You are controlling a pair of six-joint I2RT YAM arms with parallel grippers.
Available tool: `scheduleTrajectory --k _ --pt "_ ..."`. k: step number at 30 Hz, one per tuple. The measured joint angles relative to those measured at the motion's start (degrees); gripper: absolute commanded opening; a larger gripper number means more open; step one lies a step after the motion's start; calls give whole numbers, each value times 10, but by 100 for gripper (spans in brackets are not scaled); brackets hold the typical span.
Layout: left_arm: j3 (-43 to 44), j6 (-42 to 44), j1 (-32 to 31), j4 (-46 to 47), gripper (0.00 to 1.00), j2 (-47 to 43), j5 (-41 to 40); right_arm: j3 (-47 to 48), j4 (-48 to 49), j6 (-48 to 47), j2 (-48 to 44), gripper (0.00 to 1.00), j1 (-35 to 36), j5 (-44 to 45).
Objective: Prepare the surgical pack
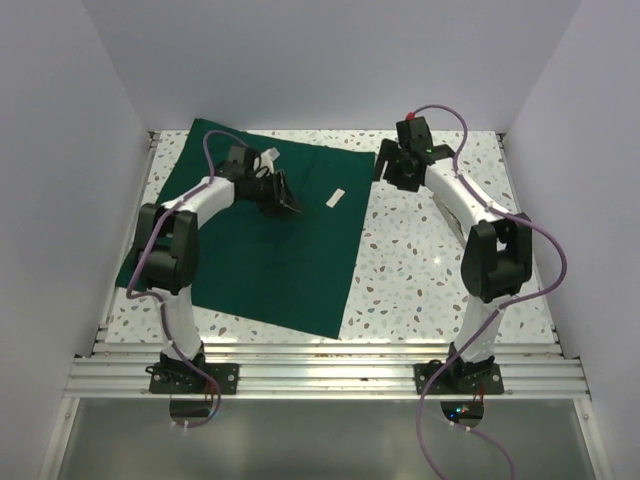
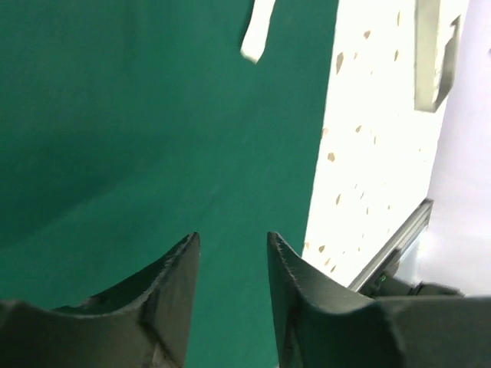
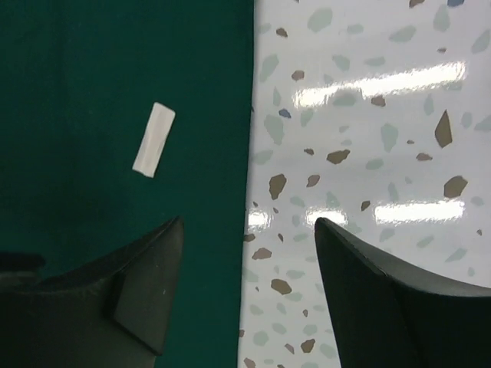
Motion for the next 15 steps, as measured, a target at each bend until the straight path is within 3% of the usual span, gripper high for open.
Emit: scheduleTrajectory --k 9,15 --pt "162 -54 -51 89 43 176 9 -231 44 16 -127 70 12 -49" --pt "212 -73 -76 115 45 227 -13 -287 50 0 -187 71 14 -60"
